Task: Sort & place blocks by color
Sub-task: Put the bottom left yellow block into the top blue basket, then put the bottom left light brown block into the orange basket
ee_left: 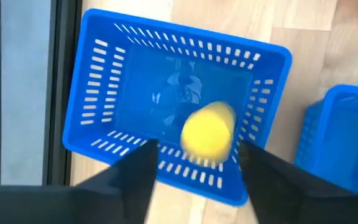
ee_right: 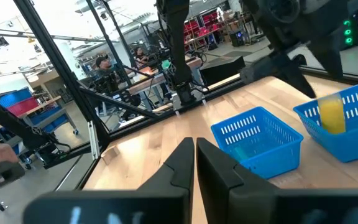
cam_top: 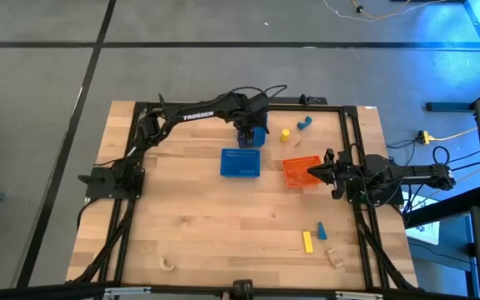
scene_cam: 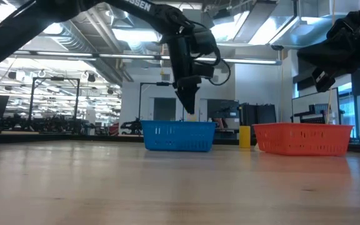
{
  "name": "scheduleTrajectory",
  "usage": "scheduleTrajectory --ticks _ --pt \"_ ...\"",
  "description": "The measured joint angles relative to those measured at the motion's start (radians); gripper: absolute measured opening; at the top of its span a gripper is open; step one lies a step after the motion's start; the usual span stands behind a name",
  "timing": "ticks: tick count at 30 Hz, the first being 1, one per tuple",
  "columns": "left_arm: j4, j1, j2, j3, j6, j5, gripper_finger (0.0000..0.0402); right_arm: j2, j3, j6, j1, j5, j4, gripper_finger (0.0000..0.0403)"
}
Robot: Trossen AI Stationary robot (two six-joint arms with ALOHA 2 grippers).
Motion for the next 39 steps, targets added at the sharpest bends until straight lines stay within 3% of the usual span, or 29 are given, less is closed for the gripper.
scheduleTrajectory --ticks 5,12,17,24,28,31,34,39 --pt "-0.039 -0.005 -0.062 0.000 -0.045 -0.018 0.0293 0.000 0.000 0.000 0.000 0.000 0.000 0.0020" --pt "-0.130 -0.109 -0.245 -0.023 -0.269 0.094 0.0296 0.000 0.000 0.000 0.000 0.000 0.000 0.0020" --pt "-0.124 -0.348 -0.440 -0.154 -0.316 0.099 0.0292 0.000 0.000 0.000 0.000 0.000 0.000 0.0020" --pt "-0.119 -0.859 -0.645 -0.503 -0.593 0.013 0.0292 0.000 0.000 0.000 0.000 0.000 0.000 0.0020" --pt "-0.053 -1.170 -0.645 -0.646 -0.851 -0.021 0.0292 0.000 0.000 0.000 0.000 0.000 0.000 0.0020" --pt "0.013 -1.325 -0.579 -0.667 -0.984 -0.032 0.0292 0.000 0.000 0.000 0.000 0.000 0.000 0.0020" --pt "-0.002 -1.389 -0.488 -0.644 -1.036 -0.028 0.0292 0.000 0.000 0.000 0.000 0.000 0.000 0.0020" --pt "0.001 -1.390 -0.357 -0.627 -1.045 -0.014 0.0292 0.000 0.000 0.000 0.000 0.000 0.000 0.0020"
